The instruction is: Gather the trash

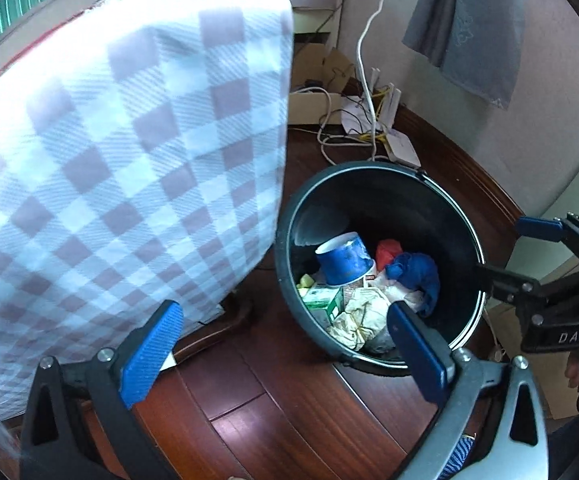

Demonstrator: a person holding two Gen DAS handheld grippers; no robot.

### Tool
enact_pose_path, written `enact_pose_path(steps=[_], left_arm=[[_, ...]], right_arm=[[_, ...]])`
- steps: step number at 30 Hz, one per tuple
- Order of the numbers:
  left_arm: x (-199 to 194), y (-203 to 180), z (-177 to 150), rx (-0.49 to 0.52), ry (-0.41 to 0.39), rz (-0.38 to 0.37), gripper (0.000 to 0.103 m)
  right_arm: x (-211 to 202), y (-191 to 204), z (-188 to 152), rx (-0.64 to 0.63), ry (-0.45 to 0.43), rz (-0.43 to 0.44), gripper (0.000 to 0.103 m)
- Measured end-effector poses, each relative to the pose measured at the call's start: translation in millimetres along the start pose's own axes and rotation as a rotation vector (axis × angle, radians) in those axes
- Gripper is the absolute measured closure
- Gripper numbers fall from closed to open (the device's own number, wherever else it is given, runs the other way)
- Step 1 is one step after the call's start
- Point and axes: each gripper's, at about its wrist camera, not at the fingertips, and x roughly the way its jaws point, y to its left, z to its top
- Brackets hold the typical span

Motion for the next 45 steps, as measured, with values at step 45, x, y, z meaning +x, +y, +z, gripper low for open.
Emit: enact_pose_path(steps=[45], left_arm=[[-249.6,50.0,-43.1,-0.128,-0.284,0.142,0.001]], right_arm=[[-272.4,121.8,-9.2,0.034,-0.344,-0.107,0.001]])
